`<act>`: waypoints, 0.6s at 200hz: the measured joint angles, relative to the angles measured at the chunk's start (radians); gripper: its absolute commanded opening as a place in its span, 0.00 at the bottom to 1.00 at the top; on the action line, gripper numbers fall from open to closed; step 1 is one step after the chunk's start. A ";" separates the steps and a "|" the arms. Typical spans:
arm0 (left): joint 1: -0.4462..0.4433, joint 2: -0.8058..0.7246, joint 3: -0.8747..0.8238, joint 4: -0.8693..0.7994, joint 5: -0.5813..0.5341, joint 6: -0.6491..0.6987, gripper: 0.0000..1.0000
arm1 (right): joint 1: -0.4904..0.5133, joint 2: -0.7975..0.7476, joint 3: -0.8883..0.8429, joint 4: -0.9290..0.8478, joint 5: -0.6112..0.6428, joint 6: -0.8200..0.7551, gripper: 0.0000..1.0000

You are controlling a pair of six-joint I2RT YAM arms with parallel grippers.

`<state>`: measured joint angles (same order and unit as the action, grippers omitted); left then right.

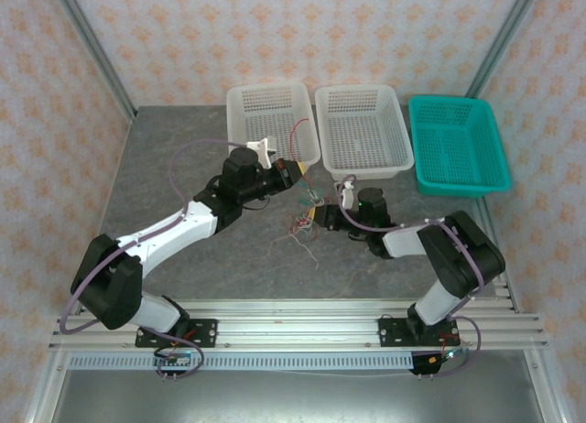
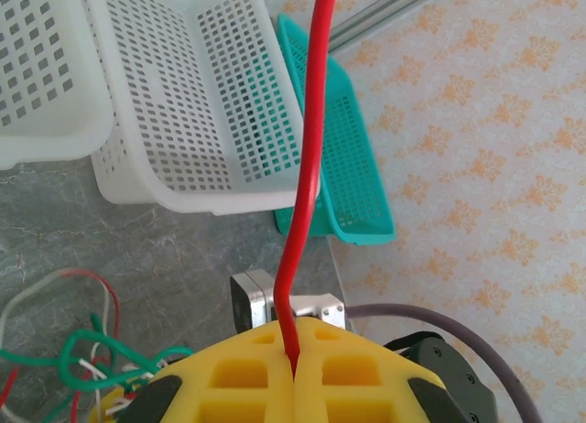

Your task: Untangle the cables

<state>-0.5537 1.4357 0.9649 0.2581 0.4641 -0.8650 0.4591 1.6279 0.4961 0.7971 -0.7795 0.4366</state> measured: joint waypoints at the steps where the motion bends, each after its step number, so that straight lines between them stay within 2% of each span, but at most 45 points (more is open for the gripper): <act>1: 0.000 0.000 0.000 0.000 0.000 0.000 0.00 | 0.000 0.001 0.000 0.000 0.000 0.003 0.08; 24: 0.022 -0.010 -0.001 -0.040 -0.007 0.005 0.00 | 0.000 0.024 0.013 -0.003 0.044 0.020 0.05; 56: 0.148 -0.061 -0.009 -0.196 -0.023 0.035 0.00 | 0.016 0.025 0.046 -0.042 0.072 0.056 0.05; 88: 0.223 -0.140 -0.008 -0.342 -0.034 0.095 0.00 | 0.077 -0.061 0.107 -0.242 0.129 0.050 0.06; 120: 0.291 -0.198 -0.008 -0.435 -0.021 0.135 0.00 | 0.093 -0.167 0.109 -0.399 0.193 0.047 0.08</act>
<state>-0.2626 1.2377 0.9565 -0.1772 0.4427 -0.7300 0.5518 1.4609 0.6056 0.3985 -0.5869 0.4831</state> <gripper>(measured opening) 0.049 0.072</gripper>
